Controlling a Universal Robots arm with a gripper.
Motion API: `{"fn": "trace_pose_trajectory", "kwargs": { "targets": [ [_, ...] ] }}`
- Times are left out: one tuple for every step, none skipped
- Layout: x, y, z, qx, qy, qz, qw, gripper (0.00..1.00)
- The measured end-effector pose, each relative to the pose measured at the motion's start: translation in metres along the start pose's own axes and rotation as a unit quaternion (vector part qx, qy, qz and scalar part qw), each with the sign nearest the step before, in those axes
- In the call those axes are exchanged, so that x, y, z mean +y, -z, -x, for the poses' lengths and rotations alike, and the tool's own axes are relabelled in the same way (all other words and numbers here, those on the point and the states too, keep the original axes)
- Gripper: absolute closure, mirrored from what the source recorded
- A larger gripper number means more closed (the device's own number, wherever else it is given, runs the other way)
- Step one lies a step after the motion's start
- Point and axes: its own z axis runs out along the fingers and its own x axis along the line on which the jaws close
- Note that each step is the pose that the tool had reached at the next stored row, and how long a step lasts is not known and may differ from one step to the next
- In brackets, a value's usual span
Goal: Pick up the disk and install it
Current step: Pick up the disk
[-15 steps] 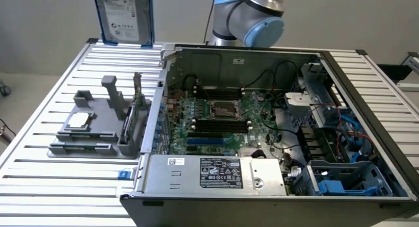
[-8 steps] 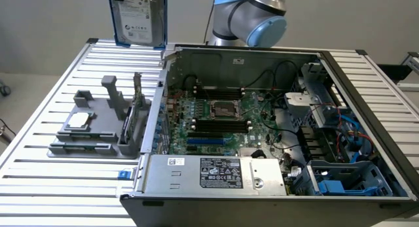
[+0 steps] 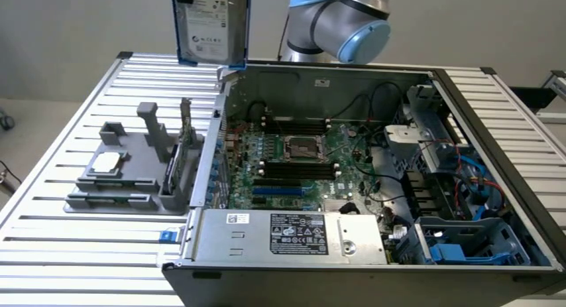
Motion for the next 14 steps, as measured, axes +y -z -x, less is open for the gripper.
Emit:
{"fn": "trace_pose_trajectory", "kwargs": {
  "targets": [
    [-0.0044, 0.0005, -0.001, 0.0, 0.0, 0.0, 1.0, 0.67],
    [-0.0089, 0.001, -0.002, 0.0, 0.0, 0.0, 1.0, 0.67],
    [-0.0137, 0.0016, -0.004, 0.0, 0.0, 0.0, 1.0, 0.67],
    [-0.0181, 0.0021, -0.005, 0.0, 0.0, 0.0001, 1.0, 0.67],
    [-0.0226, 0.0028, -0.006, 0.0, 0.0, 0.0004, 1.0, 0.67],
    [-0.027, 0.0039, -0.008, 0.0001, 0.0, 0.0008, 1.0, 0.67],
    [-0.0313, 0.0056, -0.008, 0.0001, 0.0, 0.001, 1.0, 0.67],
    [-0.0356, 0.0074, -0.009, 0.0, 0.0, 0.001, 1.0, 0.67],
    [-0.0401, 0.0093, -0.009, 0.0, 0.0, 0.0012, 1.0, 0.67],
    [-0.0442, 0.0116, -0.01, -0.0003, 0.0, 0.0013, 1.0, 0.67],
    [-0.0487, 0.0142, -0.01, -0.0009, 0.001, 0.0014, 1.0, 0.67],
    [-0.053, 0.0165, -0.01, -0.0014, 0.001, 0.0016, 1.0, 0.67],
    [-0.0572, 0.0187, -0.01, -0.0019, 0.001, 0.0018, 1.0, 0.67],
    [-0.0619, 0.0213, -0.01, -0.0025, 0.002, 0.0021, 1.0, 0.67]
  ]
}}
